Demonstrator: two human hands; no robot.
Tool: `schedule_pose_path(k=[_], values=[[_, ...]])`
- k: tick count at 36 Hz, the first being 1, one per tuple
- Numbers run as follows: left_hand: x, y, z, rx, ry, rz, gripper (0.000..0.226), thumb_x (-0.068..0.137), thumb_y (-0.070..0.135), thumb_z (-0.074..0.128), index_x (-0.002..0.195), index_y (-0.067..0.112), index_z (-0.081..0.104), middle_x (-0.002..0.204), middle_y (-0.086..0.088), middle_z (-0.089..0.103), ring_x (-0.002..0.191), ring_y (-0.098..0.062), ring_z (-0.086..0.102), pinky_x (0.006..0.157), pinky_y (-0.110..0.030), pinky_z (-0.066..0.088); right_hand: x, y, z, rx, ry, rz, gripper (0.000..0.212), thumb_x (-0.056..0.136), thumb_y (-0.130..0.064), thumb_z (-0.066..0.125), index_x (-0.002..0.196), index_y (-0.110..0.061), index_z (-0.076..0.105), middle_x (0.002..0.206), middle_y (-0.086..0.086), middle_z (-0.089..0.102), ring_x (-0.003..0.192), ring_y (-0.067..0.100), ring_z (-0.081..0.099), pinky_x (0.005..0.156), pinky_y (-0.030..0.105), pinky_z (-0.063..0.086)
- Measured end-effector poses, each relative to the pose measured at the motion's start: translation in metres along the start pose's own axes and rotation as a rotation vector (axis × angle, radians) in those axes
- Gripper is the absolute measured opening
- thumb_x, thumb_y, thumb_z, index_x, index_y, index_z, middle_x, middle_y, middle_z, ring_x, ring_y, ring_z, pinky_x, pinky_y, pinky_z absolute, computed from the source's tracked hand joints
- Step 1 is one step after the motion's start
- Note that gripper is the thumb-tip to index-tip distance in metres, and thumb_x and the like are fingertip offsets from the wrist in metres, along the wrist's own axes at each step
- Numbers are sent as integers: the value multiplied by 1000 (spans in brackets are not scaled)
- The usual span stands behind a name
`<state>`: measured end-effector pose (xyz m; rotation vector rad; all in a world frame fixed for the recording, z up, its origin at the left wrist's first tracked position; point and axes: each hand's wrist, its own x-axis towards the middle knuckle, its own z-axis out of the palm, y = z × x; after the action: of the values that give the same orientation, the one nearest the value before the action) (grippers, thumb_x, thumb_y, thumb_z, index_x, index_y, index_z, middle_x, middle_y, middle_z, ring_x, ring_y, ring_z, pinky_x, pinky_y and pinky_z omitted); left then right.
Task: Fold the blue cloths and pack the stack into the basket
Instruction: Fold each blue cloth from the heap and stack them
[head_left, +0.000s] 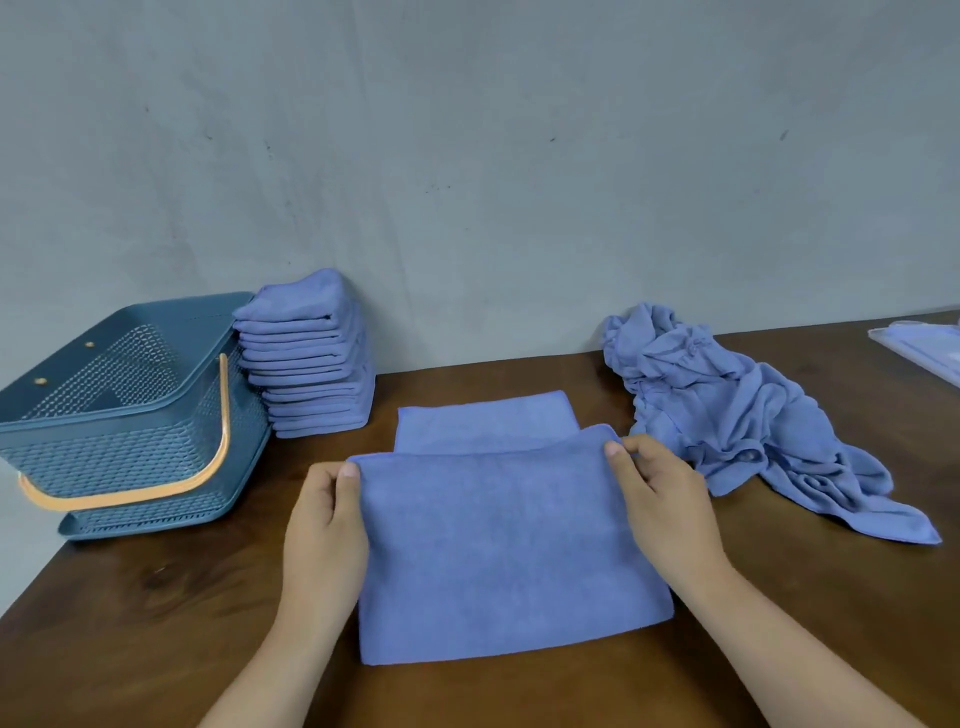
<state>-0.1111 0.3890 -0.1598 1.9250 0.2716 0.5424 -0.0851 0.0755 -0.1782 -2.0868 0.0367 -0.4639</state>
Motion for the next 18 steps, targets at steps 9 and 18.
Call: schedule_pose_path(k=[9,18], values=[[103,-28,73,344,-25,48,31,111,31,46,137,16,53,124,-5,65,116,-31,61,83,-39,47,99,35,58,-193,-27,25,30,108,-45,51,128,-24,59,104,-7,66,92,14,64,78,41,56],[82,-44,127,879,-575,454,75,98,72,12,165,40,25,174,14,16,163,-17,7,130,-48,5,94,47,97,-670,-540,-409,60,106,-65,27,163,-44,30,173,-15,18,162,15,10,130,46,13]])
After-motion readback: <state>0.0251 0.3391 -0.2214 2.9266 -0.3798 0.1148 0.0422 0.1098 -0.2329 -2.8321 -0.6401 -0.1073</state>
